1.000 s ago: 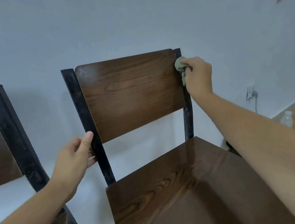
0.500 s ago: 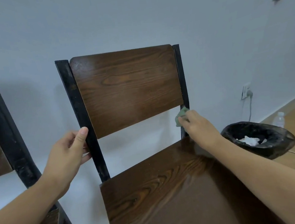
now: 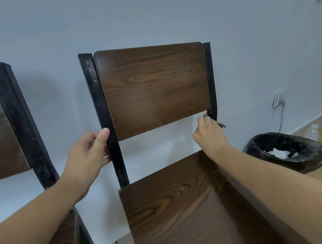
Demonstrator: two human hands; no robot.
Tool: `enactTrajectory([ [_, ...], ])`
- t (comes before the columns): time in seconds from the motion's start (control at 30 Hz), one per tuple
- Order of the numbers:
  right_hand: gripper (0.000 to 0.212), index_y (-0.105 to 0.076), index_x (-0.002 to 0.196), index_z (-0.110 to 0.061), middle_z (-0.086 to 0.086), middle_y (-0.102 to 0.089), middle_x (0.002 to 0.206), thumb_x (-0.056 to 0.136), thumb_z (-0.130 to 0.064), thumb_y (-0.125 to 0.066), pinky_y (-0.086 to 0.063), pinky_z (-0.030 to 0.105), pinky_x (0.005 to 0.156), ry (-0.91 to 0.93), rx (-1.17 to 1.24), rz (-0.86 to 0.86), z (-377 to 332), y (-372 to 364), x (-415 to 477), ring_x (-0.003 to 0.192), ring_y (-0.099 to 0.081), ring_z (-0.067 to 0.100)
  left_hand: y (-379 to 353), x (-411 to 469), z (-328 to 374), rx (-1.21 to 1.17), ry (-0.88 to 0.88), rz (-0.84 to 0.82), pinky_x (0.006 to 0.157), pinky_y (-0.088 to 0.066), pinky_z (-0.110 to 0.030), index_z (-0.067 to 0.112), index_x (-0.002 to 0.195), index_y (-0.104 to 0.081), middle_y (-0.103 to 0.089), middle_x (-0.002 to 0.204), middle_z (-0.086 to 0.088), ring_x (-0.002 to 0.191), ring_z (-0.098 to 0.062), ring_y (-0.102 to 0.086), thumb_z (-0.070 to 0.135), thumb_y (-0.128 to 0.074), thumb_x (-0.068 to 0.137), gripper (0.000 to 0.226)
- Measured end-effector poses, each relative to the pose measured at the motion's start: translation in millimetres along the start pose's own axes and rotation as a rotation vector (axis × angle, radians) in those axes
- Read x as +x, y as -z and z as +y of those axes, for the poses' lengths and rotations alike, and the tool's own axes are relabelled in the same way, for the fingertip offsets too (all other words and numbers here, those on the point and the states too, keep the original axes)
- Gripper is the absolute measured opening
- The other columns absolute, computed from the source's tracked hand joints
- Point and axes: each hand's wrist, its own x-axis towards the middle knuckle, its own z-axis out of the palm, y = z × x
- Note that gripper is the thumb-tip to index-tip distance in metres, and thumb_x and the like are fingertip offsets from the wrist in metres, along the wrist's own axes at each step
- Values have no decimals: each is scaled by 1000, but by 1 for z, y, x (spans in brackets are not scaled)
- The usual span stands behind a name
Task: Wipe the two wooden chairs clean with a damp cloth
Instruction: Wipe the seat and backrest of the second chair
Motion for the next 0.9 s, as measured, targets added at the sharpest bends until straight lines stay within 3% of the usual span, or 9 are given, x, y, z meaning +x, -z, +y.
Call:
enactTrajectory([
  [0.23,34,-63,124,-4,20,-52,128,90,0,-65,-53,41,95,-29,195,-187,-14,-3,-13,118,-54,31,0,-1,0,26,11,2,76,-61,-24,12,107,-68,-75,103,-13,97,-22,-75,49,-53,99,40],
  [0.33,35,-61,122,-5,17,-56,127,88,-2,-68,-54,42,97,-140,492,-253,-7,-3,-2,117,-56,31,-1,-2,1,4,30,5,84,-61,-32,11,107,-68,-75,104,-15,99,-25,-75,48,-54,99,40],
  [0.47,19,-72,108,0,17,-69,112,90,-2,-65,-58,38,89,-234,977,-285,6,3,2,99,-66,31,3,-8,12,-16,116,-5,93,-59,-38,13,108,-69,-77,104,-10,100,-22,-74,46,-59,97,36],
  [0.53,20,-76,109,-4,13,-71,117,93,-4,-64,-51,27,95,-205,1153,-240,7,16,-12,108,-65,26,13,-14,19,18,176,-26,89,-61,-37,15,112,-69,-76,107,-9,98,-22,-76,47,-63,94,37],
  [0.6,20,-77,111,-9,7,-72,118,93,-6,-66,-47,21,91,-137,1274,-227,0,38,-32,108,-64,20,28,-27,23,128,218,-56,81,-63,-37,18,117,-66,-74,111,-8,94,-23,-77,45,-70,90,38],
  [0.73,20,-78,109,-18,1,-75,105,93,-12,-68,-56,17,67,-16,1428,-245,-34,91,-63,79,-69,16,67,-80,20,340,198,-107,74,-66,-39,20,115,-66,-73,105,-7,81,-24,-79,33,-78,87,33],
  [0.8,20,-78,109,-21,-2,-75,101,93,-13,-69,-55,14,58,46,1469,-230,-58,123,-73,69,-69,14,91,-110,17,459,119,-135,75,-65,-40,28,110,-69,-75,100,2,79,-19,-78,33,-77,88,24],
  [0.9,22,-78,109,-25,-5,-74,105,92,-14,-70,-61,23,68,182,1564,-233,-100,172,-86,79,-72,15,138,-152,15,578,84,-135,81,-57,-24,38,107,-69,-73,104,11,85,-7,-75,35,-76,88,20],
])
